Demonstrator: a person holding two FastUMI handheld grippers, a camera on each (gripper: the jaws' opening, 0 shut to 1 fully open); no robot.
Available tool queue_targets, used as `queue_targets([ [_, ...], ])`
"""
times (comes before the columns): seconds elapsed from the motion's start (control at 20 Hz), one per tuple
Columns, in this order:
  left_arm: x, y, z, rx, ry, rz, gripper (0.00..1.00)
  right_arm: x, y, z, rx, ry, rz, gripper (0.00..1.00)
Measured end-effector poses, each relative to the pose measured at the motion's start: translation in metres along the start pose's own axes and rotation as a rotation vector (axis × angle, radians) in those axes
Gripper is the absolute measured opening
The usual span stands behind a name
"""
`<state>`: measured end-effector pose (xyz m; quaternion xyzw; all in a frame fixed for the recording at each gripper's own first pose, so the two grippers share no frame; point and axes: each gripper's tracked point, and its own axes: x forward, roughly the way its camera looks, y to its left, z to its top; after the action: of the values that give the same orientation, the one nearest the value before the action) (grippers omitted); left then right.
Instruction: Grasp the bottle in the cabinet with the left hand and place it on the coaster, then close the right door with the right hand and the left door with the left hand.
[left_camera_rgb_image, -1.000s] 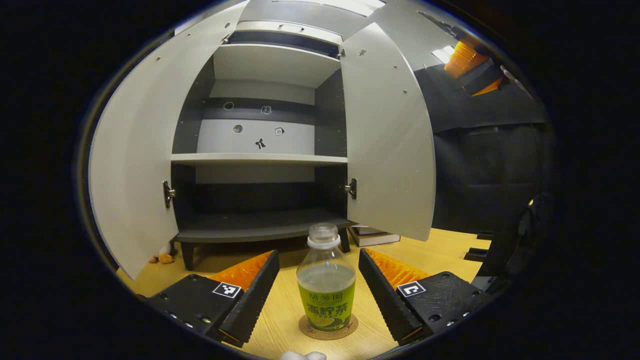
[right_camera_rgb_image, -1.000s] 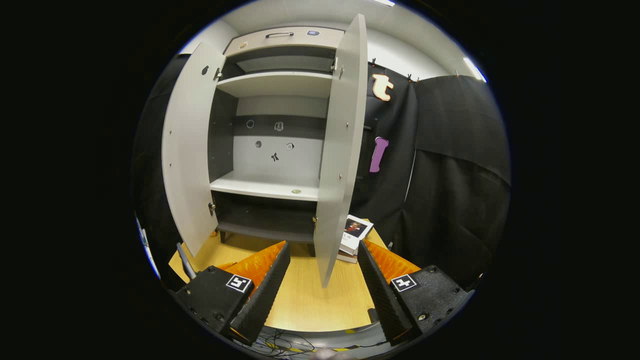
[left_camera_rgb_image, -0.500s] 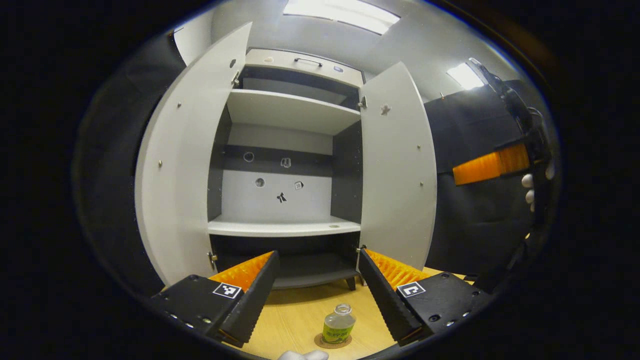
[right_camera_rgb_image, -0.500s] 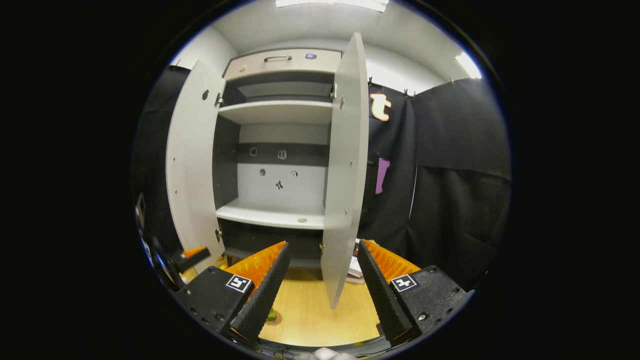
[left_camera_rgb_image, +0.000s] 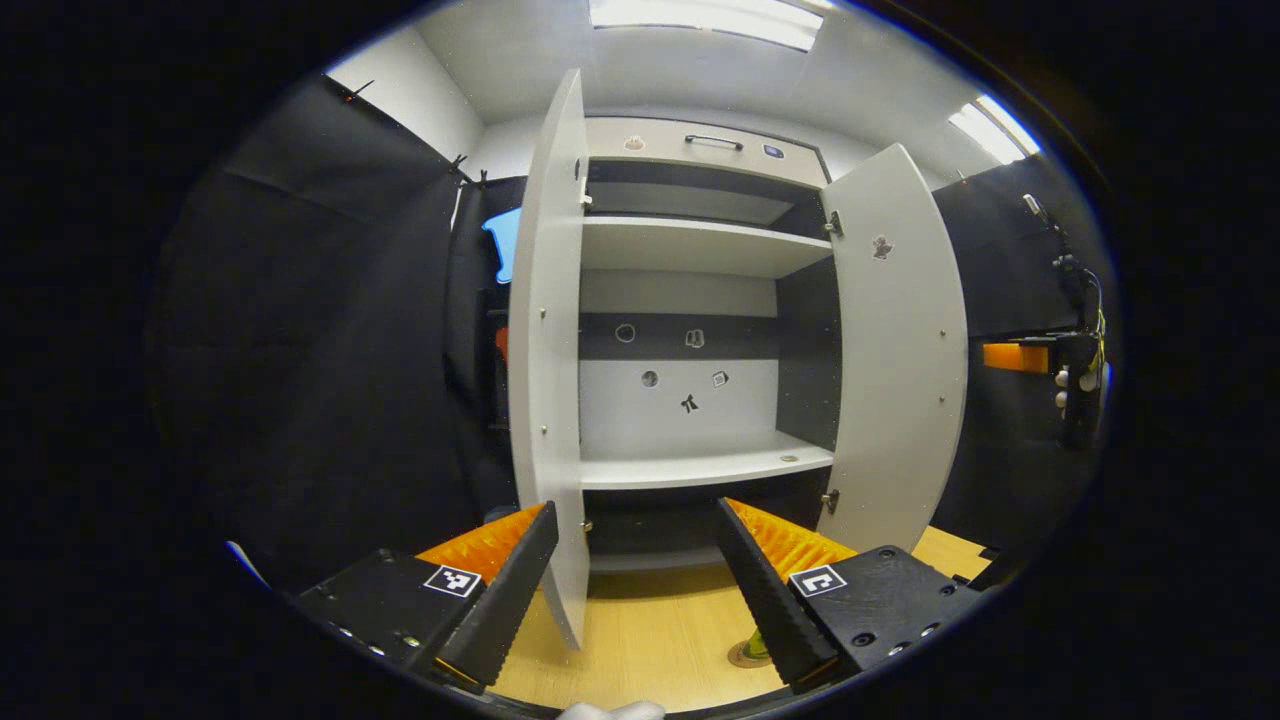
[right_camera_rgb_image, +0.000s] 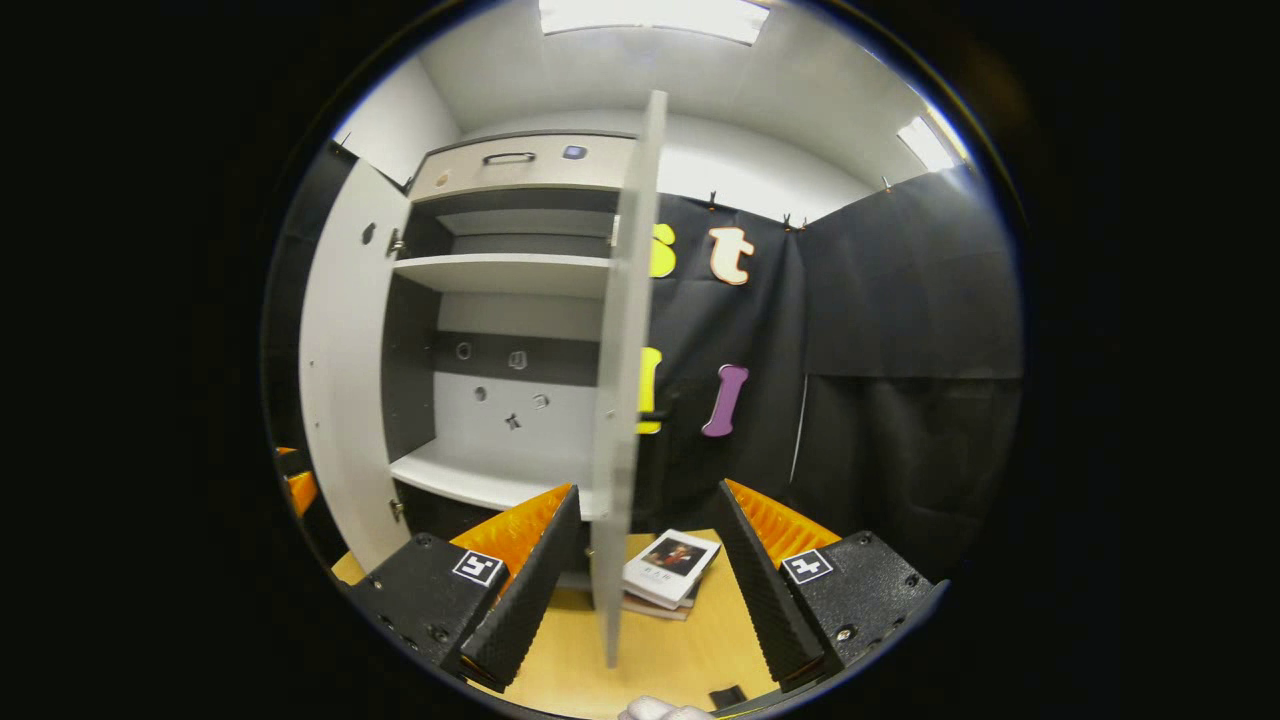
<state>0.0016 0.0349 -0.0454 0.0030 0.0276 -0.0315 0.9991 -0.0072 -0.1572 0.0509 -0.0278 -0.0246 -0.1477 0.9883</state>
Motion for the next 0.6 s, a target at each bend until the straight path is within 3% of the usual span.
queue_targets([
  [0.15, -0.009, 0.011, -0.002, 0.015, 0.026, 0.072, 0.95, 0.037, -0.032, 0.0, 0.006, 0.005, -0.026, 0.83],
  [0.35, -0.01, 0.002, 0.003, 0.02, 0.034, 0.115, 0.95, 0.077, -0.057, -0.01, 0.06, 0.031, -0.002, 0.83],
  [0.6, 0.001, -0.03, 0.015, 0.056, 0.012, 0.14, 0.95, 0.095, -0.044, -0.019, 0.104, 0.09, 0.164, 0.82],
])
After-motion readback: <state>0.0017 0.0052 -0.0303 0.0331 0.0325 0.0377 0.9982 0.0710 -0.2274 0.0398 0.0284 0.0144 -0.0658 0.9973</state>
